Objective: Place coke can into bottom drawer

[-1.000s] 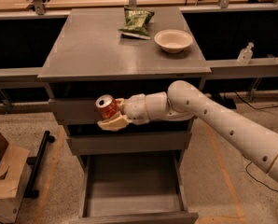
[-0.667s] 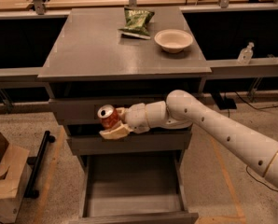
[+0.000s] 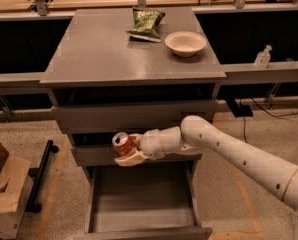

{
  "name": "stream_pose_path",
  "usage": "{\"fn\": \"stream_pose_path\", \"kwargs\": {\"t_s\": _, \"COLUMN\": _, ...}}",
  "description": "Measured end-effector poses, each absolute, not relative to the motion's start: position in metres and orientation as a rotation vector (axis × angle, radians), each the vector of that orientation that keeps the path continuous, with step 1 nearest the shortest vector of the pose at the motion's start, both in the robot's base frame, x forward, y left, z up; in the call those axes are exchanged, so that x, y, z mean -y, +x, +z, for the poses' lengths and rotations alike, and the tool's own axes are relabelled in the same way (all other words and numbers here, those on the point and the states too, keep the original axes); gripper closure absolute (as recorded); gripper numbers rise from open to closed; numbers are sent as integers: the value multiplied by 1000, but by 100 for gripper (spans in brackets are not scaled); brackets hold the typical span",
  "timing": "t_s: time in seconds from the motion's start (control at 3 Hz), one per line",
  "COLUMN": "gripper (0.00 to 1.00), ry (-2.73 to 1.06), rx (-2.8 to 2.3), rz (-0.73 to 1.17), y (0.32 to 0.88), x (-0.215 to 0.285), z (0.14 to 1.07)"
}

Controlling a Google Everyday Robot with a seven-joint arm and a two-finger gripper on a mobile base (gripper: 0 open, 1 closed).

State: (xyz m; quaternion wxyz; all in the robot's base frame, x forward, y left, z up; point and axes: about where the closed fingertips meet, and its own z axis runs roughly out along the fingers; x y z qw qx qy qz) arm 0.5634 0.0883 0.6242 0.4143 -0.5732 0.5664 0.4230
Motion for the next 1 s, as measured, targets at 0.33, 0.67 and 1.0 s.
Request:
{"fn": "stream_pose_path", "kwargs": {"t_s": 0.33, "gripper": 100, "ry": -1493, "rx": -1414, "rz": 1039, "y": 562, "x": -93, "z": 624}}
{"fn": "stream_pose_path", "kwargs": {"t_s": 0.67, "gripper": 100, "ry": -1468, "rx": -1379, "rz": 993, "y": 571, "x": -86, "z": 592}}
{"fn": "stream_pose_path", "kwargs": {"t_s": 1.0, "gripper": 100, "ry": -1395, "rx": -1339, "rz": 1015, "y": 574, "x": -81, "z": 523}}
